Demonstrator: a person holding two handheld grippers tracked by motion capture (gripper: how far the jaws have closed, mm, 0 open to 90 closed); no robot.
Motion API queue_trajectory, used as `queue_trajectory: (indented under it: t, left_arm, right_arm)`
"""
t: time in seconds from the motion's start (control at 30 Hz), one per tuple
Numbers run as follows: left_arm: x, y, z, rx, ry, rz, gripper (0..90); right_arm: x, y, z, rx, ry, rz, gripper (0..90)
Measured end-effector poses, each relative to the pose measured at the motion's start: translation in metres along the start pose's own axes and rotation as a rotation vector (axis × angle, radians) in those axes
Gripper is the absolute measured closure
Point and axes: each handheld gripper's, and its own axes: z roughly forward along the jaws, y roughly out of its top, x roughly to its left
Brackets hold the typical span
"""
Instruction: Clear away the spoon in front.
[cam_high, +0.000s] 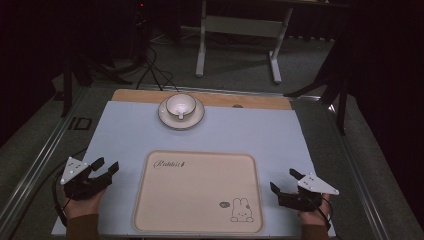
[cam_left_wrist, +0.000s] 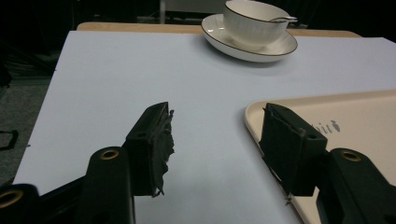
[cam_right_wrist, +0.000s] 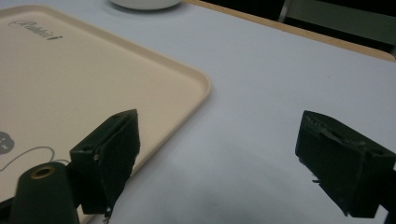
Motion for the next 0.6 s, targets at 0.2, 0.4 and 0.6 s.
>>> queue_trajectory:
  t: [0.2,0.4,0.6]
  left_arm:
    - [-0.005,0.007,0.002,0.019,-0.011,0.036,37.7]
    - [-0.011,0.017,0.003,0.012,-0.021,0.051,32.2]
    - [-0.015,0.025,0.002,0.007,-0.044,0.051,31.2]
  right_arm:
    - [-0.001,0.0,-0.001,-0.006,-0.005,0.004,13.6]
    - [0.0,0.001,-0.002,-0.016,-0.011,0.003,13.6]
    - [-0.001,0.001,-0.003,-0.021,-0.015,0.005,13.6]
